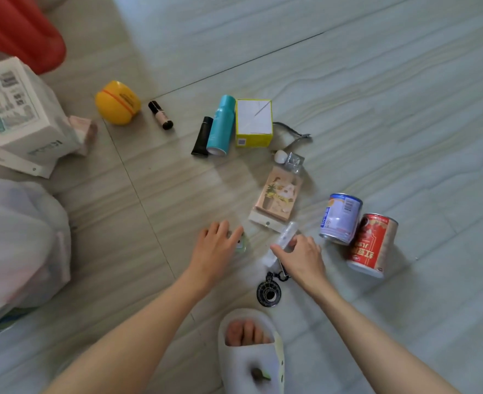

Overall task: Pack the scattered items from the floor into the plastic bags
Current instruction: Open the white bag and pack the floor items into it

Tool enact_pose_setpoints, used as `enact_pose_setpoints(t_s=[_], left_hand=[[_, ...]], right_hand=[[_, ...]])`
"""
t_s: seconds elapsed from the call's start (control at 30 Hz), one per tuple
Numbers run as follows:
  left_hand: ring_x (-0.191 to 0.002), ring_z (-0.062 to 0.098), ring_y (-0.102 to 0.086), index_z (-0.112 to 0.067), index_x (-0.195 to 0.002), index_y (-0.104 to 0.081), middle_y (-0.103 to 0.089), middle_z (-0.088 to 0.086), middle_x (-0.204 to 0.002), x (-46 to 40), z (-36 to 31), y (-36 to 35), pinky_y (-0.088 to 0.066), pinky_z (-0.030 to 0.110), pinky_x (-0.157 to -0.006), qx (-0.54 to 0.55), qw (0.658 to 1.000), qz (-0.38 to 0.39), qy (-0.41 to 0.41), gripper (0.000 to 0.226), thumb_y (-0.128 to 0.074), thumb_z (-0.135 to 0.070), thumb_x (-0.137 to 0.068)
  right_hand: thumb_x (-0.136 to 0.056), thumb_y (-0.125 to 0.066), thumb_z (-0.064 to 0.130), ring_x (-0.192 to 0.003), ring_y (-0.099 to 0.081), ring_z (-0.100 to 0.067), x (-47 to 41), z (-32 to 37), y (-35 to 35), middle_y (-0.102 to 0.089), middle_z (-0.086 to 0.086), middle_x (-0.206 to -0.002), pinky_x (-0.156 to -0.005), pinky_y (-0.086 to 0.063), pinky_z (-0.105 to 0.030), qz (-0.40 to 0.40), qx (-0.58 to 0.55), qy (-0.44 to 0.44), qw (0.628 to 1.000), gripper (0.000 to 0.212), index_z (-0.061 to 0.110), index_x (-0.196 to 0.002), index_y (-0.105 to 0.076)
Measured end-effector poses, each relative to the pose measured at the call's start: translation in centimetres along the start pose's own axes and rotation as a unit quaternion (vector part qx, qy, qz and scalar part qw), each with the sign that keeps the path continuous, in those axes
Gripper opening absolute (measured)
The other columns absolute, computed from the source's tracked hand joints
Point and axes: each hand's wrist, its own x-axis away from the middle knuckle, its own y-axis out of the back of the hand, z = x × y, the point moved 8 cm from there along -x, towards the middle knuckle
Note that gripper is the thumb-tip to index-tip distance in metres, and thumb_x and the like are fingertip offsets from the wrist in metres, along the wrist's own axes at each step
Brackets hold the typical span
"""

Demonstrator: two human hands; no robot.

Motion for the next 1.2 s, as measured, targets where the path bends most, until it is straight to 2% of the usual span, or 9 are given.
enact_pose_setpoints(t_s=[0.1,0.23,0.43,0.53,0.63,0.73,0.8,0.93,1.2], left_hand=[[-0.065,0.023,-0.059,-0.015,-0.09,-0.064,-0.06,0.004,-0.079,0.7,0.9,-0.1,-0.046,0.031,-0.049,0.017,0.999,0.027,0.036,0.052,-0.087,-0.021,-0.043],[-0.106,0.027,-0.048,-0.013,-0.119,-0.045,-0.048,0.006,-0.118,1.6,1.3,-1.1,-0.035,0.032,-0.076,0.067,0.993,0.069,0.065,0.038,-0.058,-0.024,-0.086],[-0.107,0.026,-0.047,-0.013,-0.116,-0.042,-0.047,0.005,-0.117,2.6,0.5,-2.1,-0.029,0.03,-0.073,0.096,0.989,0.073,0.089,0.033,-0.053,-0.025,-0.087],[-0.107,0.025,-0.047,-0.014,-0.116,-0.042,-0.048,0.004,-0.117,3.1,0.5,-2.4,-0.029,0.029,-0.073,0.117,0.985,0.067,0.105,0.033,-0.053,-0.023,-0.087],[-0.107,0.024,-0.047,-0.014,-0.117,-0.043,-0.049,0.003,-0.117,3.7,0.5,-2.3,-0.028,0.028,-0.073,0.142,0.982,0.059,0.111,0.035,-0.054,-0.025,-0.085],[-0.105,0.023,-0.047,-0.014,-0.118,-0.044,-0.05,0.003,-0.117,4.3,0.6,-1.9,-0.028,0.026,-0.072,0.154,0.981,0.054,0.108,0.037,-0.055,-0.025,-0.085],[-0.106,0.024,-0.048,-0.014,-0.119,-0.044,-0.052,0.003,-0.117,4.7,0.9,-1.5,-0.033,0.028,-0.074,0.159,0.98,0.05,0.107,0.038,-0.056,-0.027,-0.085],[-0.11,0.025,-0.047,-0.014,-0.122,-0.044,-0.051,0.004,-0.12,5.5,1.4,-0.3,-0.038,0.033,-0.082,0.16,0.981,0.053,0.093,0.043,-0.057,-0.031,-0.085],[-0.111,0.023,-0.048,-0.014,-0.124,-0.043,-0.046,0.005,-0.12,6.8,2.3,7.3,-0.044,0.034,-0.084,0.075,0.995,0.065,0.0,0.043,-0.054,-0.029,-0.086]], right_hand=[[-0.077,-0.061,0.041,-0.116,-0.042,-0.03,-0.2,0.5,-0.7,-0.049,-0.013,-0.119,-0.095,-0.037,-0.037,0.008,-0.033,-0.02,0.999,0.05,0.005,-0.11,-0.053],[-0.076,-0.064,0.024,-0.111,-0.047,-0.028,-0.1,0.9,-1.4,-0.05,-0.014,-0.116,-0.093,-0.038,-0.034,0.023,-0.11,-0.019,0.993,0.04,0.003,-0.108,-0.051],[-0.076,-0.067,0.011,-0.095,-0.057,-0.021,0.1,-1.0,0.3,-0.061,-0.008,-0.103,-0.086,-0.044,-0.033,-0.003,-0.278,-0.036,0.96,0.033,0.011,-0.104,-0.05],[-0.079,-0.059,0.01,-0.089,-0.053,-0.024,0.7,-1.6,1.5,-0.055,-0.003,-0.088,-0.076,-0.04,-0.03,-0.023,-0.227,0.006,0.974,0.023,0.012,-0.097,-0.045],[-0.079,-0.059,0.023,-0.086,-0.049,-0.026,1.6,-1.8,1.3,-0.053,-0.008,-0.091,-0.071,-0.036,-0.031,-0.014,-0.042,0.072,0.996,0.024,0.016,-0.093,-0.04],[-0.072,-0.07,0.045,-0.111,-0.048,-0.027,2.4,-1.7,-0.8,-0.051,-0.008,-0.115,-0.091,-0.039,-0.037,0.045,0.169,0.127,0.976,0.06,0.017,-0.117,-0.044],[-0.071,-0.071,0.047,-0.12,-0.042,-0.028,2.8,-1.5,-1.5,-0.044,-0.009,-0.123,-0.098,-0.037,-0.038,0.04,0.221,0.133,0.965,0.07,0.015,-0.126,-0.04],[-0.08,-0.062,0.027,-0.118,-0.04,-0.031,2.9,-0.9,-1.5,-0.047,-0.014,-0.123,-0.095,-0.037,-0.035,-0.004,0.192,0.123,0.974,0.048,0.007,-0.119,-0.043],[-0.078,-0.067,0.029,-0.096,-0.049,-0.024,5.2,5.5,2.9,-0.05,-0.005,-0.096,-0.071,-0.03,-0.025,0.014,-0.049,0.148,0.988,0.037,0.009,-0.107,-0.054]])
